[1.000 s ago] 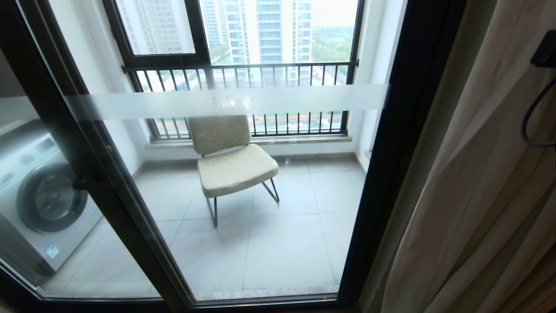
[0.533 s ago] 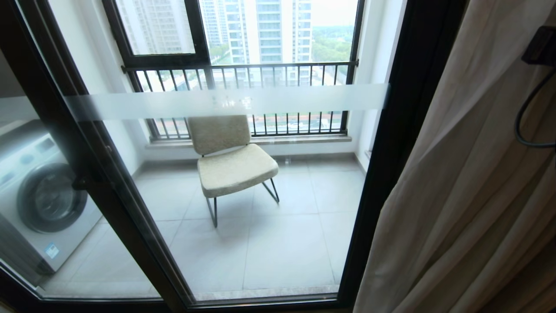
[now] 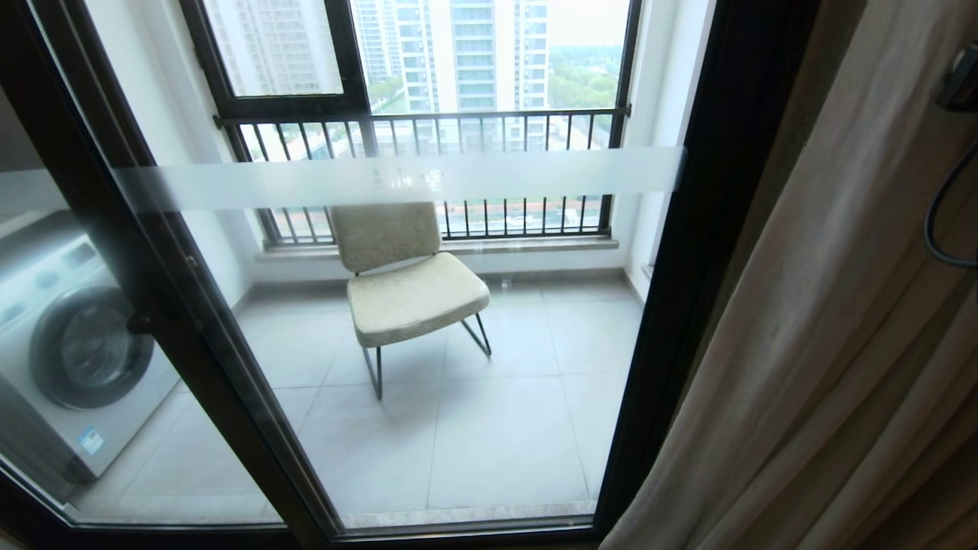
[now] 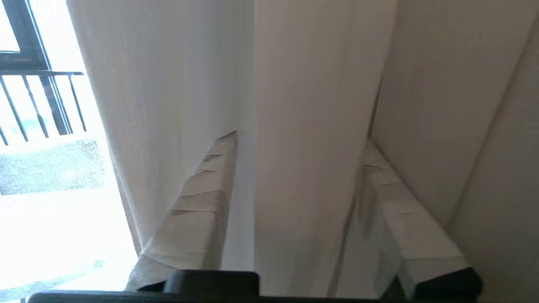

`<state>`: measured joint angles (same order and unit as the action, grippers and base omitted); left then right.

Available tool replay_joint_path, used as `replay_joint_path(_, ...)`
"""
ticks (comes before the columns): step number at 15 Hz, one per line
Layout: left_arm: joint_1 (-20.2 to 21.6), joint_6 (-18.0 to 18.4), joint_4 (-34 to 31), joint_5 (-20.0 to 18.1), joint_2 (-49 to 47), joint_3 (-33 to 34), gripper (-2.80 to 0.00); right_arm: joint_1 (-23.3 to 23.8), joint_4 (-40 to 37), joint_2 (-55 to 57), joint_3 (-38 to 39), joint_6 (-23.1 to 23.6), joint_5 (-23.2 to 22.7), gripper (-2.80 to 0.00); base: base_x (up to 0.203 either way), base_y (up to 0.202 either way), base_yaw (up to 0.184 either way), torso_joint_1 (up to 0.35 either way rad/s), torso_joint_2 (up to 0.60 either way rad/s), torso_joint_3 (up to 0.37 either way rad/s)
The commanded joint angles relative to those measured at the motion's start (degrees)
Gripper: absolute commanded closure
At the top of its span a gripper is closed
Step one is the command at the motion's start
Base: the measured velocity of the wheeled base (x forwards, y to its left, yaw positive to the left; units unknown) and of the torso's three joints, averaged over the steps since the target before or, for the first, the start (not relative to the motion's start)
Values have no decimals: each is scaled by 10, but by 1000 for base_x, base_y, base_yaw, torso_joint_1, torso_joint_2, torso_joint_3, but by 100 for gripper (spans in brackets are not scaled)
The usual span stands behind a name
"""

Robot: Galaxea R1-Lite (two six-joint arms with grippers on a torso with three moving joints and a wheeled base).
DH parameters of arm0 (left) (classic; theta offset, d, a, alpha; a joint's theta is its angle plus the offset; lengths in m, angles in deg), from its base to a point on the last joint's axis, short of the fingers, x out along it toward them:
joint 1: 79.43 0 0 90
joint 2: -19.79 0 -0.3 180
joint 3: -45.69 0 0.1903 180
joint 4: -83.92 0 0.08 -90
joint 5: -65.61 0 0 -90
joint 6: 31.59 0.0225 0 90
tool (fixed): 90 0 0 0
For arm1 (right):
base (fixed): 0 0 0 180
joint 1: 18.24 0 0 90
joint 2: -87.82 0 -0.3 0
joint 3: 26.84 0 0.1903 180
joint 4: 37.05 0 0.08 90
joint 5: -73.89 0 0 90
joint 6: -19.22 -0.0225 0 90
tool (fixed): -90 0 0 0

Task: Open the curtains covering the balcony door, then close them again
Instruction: Pull the inner curtains open on both sides

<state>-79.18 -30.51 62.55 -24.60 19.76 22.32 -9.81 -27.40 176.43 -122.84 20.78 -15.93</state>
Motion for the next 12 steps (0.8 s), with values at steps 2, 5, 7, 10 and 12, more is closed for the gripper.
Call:
replay_joint_path(2,0,0,0,0,0,0,0,0,2,-58,50,1,1,-280,0,0,0,0,0,0)
replay_joint_path(5,0,0,0,0,0,0,0,0,-1,-145,146,9,-1,-280,0,0,0,0,0,0)
replay_joint_path(7,0,0,0,0,0,0,0,-1,-5,-218,223,11,-1,-280,0,0,0,0,0,0)
replay_joint_path(10,0,1,0,0,0,0,0,-1,-24,-338,345,18,-2,-280,0,0,0,0,0,0)
replay_joint_path(12,0,0,0,0,0,0,0,-3,-50,-410,409,22,-2,-280,0,0,0,0,0,0)
